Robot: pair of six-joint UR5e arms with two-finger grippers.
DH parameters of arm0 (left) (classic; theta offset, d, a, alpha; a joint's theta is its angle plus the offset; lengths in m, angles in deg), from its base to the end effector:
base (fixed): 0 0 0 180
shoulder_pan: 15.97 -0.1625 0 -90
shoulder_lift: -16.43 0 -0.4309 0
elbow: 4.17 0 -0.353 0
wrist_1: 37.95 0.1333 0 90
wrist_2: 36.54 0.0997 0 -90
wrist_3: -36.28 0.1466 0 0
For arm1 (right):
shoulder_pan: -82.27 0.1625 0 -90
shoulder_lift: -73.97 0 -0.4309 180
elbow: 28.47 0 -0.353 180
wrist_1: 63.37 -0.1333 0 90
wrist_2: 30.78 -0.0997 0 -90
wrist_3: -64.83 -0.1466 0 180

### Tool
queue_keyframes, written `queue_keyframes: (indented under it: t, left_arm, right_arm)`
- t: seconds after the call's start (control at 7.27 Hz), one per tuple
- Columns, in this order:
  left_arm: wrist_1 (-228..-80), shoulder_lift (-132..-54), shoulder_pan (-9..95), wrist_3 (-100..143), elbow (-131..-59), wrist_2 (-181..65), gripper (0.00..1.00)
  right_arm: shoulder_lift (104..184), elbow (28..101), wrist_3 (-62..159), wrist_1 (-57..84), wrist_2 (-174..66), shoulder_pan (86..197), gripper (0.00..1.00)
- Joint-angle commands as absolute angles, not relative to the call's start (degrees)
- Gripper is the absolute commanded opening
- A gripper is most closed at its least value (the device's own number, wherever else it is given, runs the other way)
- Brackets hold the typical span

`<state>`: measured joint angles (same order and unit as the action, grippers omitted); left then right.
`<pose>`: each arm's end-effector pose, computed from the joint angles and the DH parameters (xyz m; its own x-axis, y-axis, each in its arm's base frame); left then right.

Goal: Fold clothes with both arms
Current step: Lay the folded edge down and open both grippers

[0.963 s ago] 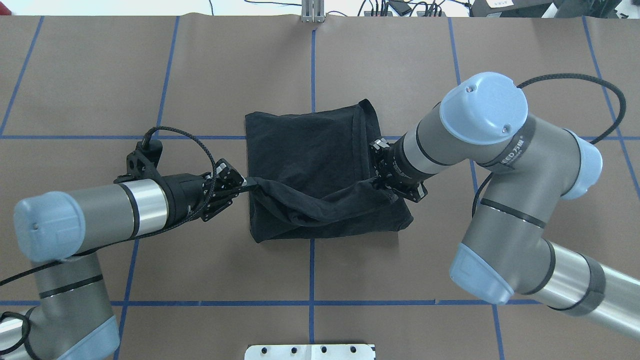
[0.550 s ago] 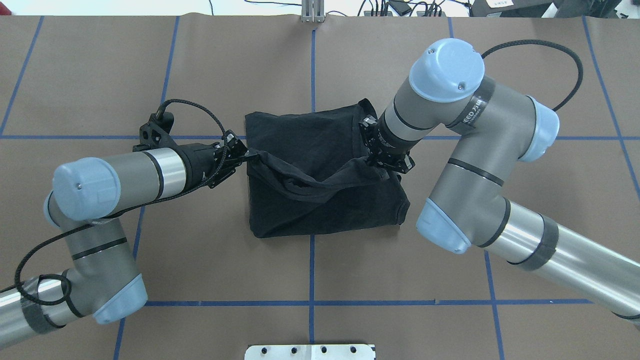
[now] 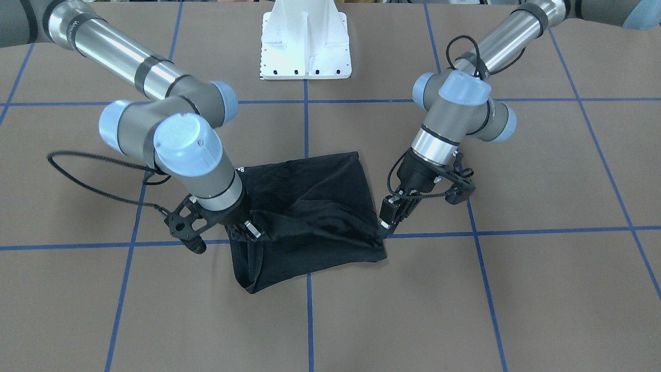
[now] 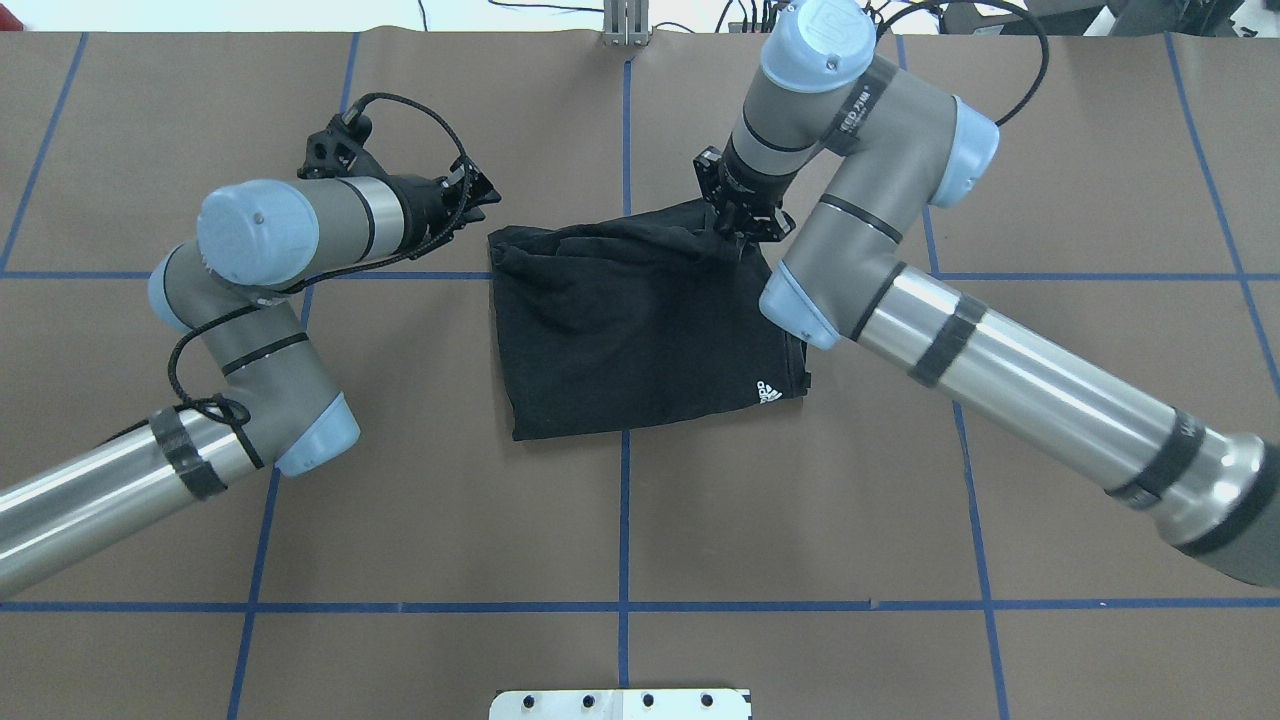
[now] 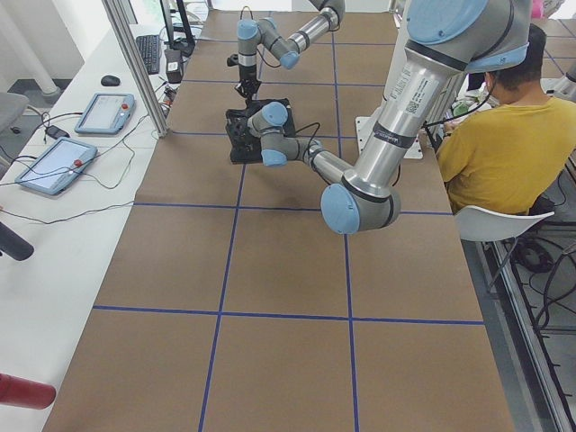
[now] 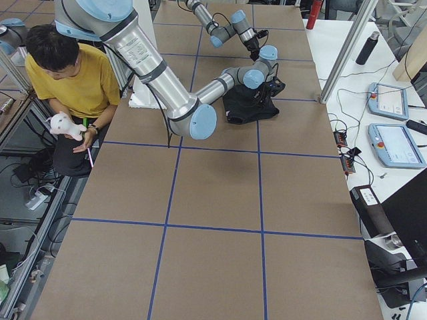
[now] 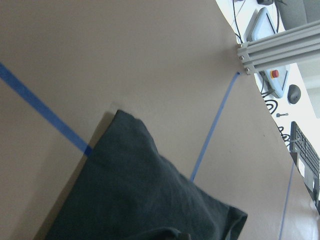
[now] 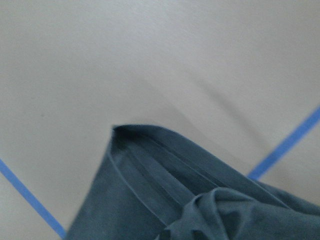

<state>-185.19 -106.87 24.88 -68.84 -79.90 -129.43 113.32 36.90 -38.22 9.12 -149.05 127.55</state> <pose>0.4745 -0.5768 0.3454 0.0126 -0.3553 -0.9347 0.6417 0.7197 -0.2649 -0.5257 -0.6217 0.3058 0.4075 0.6941 0.5934 -0.5012 0.7132 -0.4900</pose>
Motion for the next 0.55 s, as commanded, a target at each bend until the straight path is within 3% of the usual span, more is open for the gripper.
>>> queue_keyframes:
  t: [0.0, 0.41]
  left_arm:
    - [-190.7, -109.1, 28.5, -65.1, -72.3, -131.3, 1.00]
    - [-190.7, -109.2, 28.8, -64.6, -73.2, -132.2, 1.00]
  right_arm:
    - [104.0, 21.3, -33.5, 2.2, -149.9, 131.5, 1.00]
    - [104.5, 22.1, -30.8, 2.0, -156.1, 134.9, 1.00]
